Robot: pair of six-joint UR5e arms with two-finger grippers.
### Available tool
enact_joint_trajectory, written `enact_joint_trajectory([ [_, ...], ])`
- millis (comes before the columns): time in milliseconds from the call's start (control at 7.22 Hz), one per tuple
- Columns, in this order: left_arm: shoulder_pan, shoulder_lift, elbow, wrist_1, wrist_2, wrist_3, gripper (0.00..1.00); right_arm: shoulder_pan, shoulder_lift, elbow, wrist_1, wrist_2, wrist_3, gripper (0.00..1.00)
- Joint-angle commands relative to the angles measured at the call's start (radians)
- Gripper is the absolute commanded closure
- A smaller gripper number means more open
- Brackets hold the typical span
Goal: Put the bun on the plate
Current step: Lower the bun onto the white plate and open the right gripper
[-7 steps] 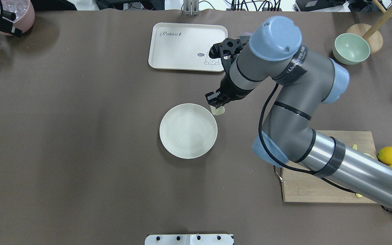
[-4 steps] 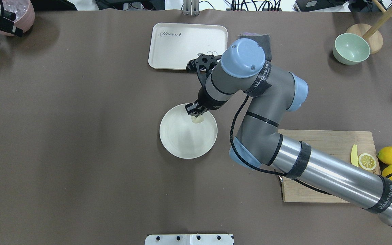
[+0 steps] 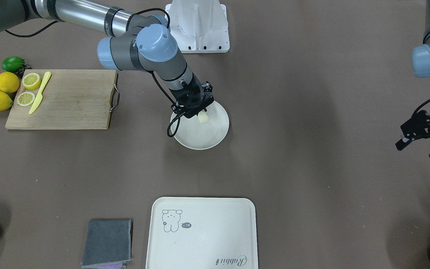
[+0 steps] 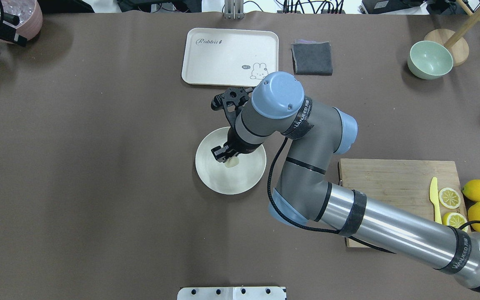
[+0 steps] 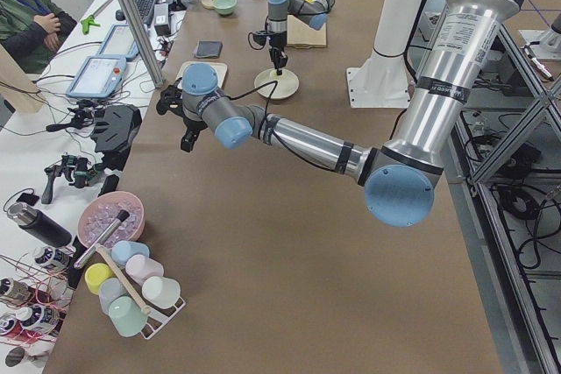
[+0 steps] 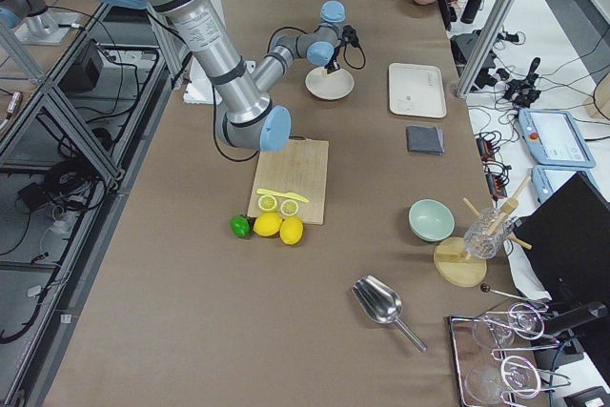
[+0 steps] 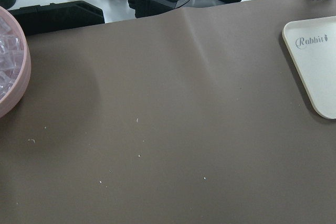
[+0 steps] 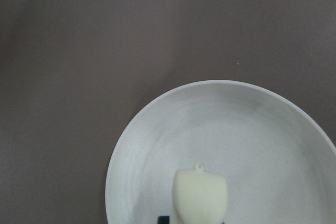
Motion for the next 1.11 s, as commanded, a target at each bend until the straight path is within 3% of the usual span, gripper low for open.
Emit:
enact_joint_trajectory([
  [0, 0.000, 0.004, -0.004, -0.003, 0.000, 0.001, 0.03, -0.006, -0.002, 0.002, 0.000, -0.003, 0.000, 0.00],
  [554, 0.000, -0.003, -0.004, -0.001, -0.002, 0.001, 0.02, 0.016, -0.007, 0.020, 0.000, 0.000, 0.005, 0.00],
  [969, -0.041, 0.002, 0.000, 0.022, -0.003, -0.002, 0.02, 0.175, -0.056, 0.032, -0.018, 0.022, -0.008, 0.00],
])
